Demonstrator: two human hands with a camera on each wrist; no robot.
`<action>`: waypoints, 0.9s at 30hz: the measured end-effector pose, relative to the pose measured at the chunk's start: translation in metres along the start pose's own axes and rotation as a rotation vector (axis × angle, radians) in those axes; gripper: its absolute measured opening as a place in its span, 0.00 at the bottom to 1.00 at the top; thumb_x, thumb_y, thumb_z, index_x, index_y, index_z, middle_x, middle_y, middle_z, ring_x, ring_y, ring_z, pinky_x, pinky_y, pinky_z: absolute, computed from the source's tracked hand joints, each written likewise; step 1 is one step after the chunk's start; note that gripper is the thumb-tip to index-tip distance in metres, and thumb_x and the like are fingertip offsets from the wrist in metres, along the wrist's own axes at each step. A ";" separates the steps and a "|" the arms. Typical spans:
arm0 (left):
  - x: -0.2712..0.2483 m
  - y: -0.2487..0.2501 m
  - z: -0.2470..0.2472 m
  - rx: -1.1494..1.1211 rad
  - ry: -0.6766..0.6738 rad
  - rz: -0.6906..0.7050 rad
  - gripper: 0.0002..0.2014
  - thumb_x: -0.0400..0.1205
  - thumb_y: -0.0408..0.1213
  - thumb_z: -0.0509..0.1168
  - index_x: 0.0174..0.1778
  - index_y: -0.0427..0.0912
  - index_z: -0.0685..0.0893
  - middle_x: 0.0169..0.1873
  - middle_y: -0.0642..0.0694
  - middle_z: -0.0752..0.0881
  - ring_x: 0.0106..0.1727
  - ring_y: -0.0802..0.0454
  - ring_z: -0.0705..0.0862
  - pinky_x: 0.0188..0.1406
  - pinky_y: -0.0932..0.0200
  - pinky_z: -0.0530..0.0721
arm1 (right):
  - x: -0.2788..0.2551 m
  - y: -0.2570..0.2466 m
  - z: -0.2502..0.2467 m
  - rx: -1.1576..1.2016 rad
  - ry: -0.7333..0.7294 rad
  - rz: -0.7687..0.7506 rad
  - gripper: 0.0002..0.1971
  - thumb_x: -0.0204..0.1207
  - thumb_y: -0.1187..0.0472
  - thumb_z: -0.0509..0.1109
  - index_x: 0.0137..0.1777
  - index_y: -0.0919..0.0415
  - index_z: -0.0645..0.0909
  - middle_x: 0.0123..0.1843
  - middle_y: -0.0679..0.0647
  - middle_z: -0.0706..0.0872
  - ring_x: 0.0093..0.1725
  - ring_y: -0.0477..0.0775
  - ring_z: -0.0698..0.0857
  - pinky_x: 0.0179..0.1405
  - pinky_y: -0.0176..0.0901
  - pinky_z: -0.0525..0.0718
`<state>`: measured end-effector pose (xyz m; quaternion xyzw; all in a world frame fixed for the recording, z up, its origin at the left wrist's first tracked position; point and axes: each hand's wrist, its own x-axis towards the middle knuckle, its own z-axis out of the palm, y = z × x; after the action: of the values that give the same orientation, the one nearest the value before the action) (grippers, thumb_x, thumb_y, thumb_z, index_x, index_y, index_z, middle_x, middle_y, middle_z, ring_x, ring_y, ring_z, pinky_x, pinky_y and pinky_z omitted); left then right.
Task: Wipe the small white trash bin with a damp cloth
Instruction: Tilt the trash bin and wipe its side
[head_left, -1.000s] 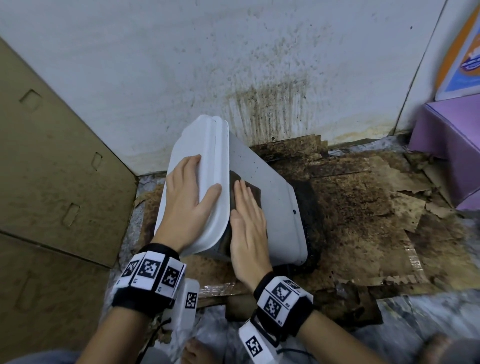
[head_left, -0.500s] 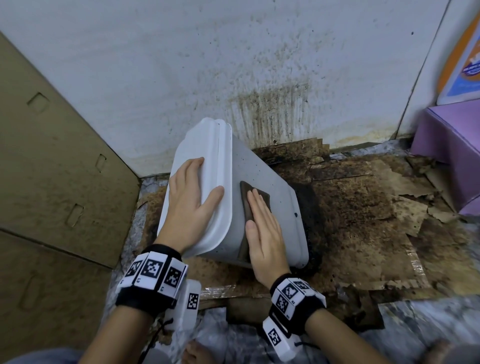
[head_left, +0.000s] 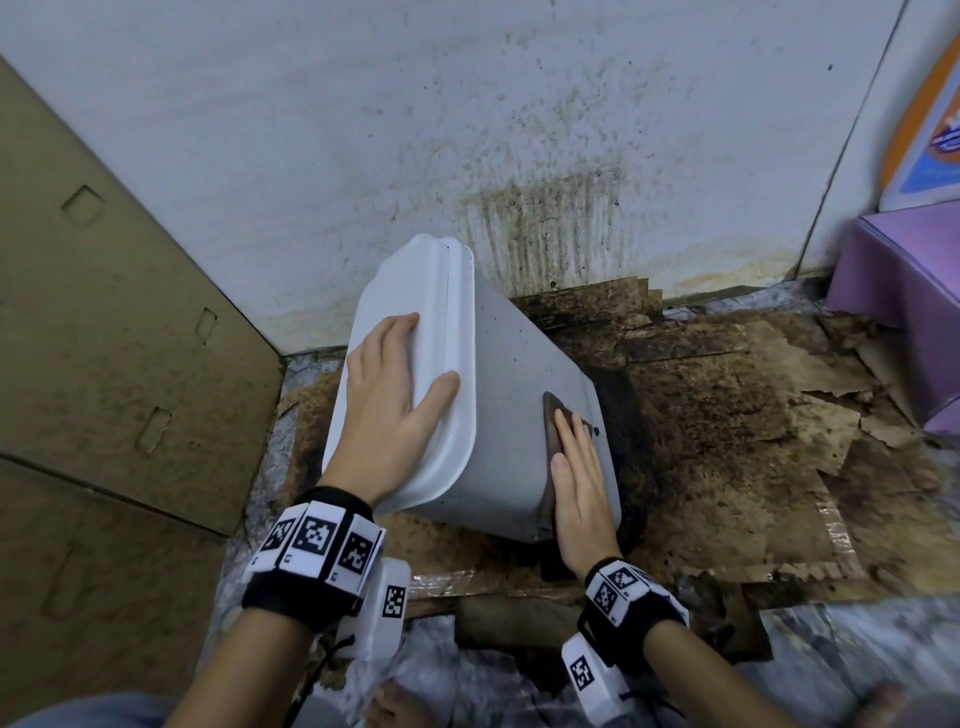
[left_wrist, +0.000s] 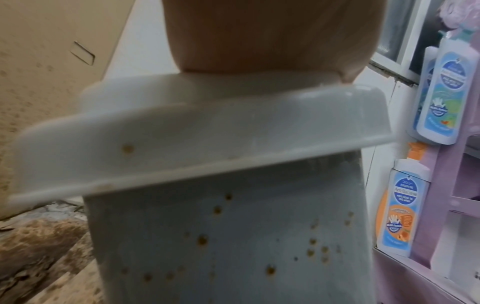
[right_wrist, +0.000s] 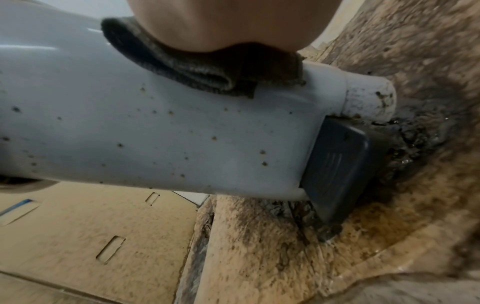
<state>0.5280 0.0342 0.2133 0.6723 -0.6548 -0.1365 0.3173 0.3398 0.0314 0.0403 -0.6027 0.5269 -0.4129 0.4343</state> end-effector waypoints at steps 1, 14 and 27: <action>0.000 0.000 0.000 0.001 0.000 0.000 0.38 0.80 0.62 0.54 0.85 0.47 0.62 0.81 0.54 0.63 0.76 0.68 0.53 0.79 0.57 0.53 | 0.000 0.000 0.001 -0.002 0.000 0.005 0.27 0.84 0.36 0.41 0.84 0.31 0.51 0.90 0.37 0.52 0.87 0.34 0.46 0.89 0.50 0.47; 0.001 -0.007 -0.003 0.024 -0.003 -0.031 0.38 0.80 0.60 0.53 0.86 0.46 0.61 0.82 0.51 0.62 0.81 0.61 0.55 0.79 0.58 0.52 | 0.000 -0.053 0.023 0.009 -0.021 -0.008 0.27 0.87 0.44 0.40 0.86 0.36 0.50 0.90 0.37 0.49 0.87 0.33 0.44 0.88 0.44 0.42; 0.003 -0.011 -0.005 0.042 -0.032 -0.033 0.42 0.79 0.64 0.51 0.88 0.46 0.58 0.84 0.51 0.60 0.83 0.60 0.54 0.80 0.59 0.50 | 0.048 -0.109 0.010 -0.094 -0.370 -0.158 0.26 0.93 0.52 0.39 0.88 0.44 0.34 0.86 0.37 0.31 0.86 0.41 0.30 0.87 0.47 0.33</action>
<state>0.5394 0.0322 0.2109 0.6872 -0.6514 -0.1386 0.2902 0.3849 -0.0083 0.1439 -0.7273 0.4079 -0.3032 0.4613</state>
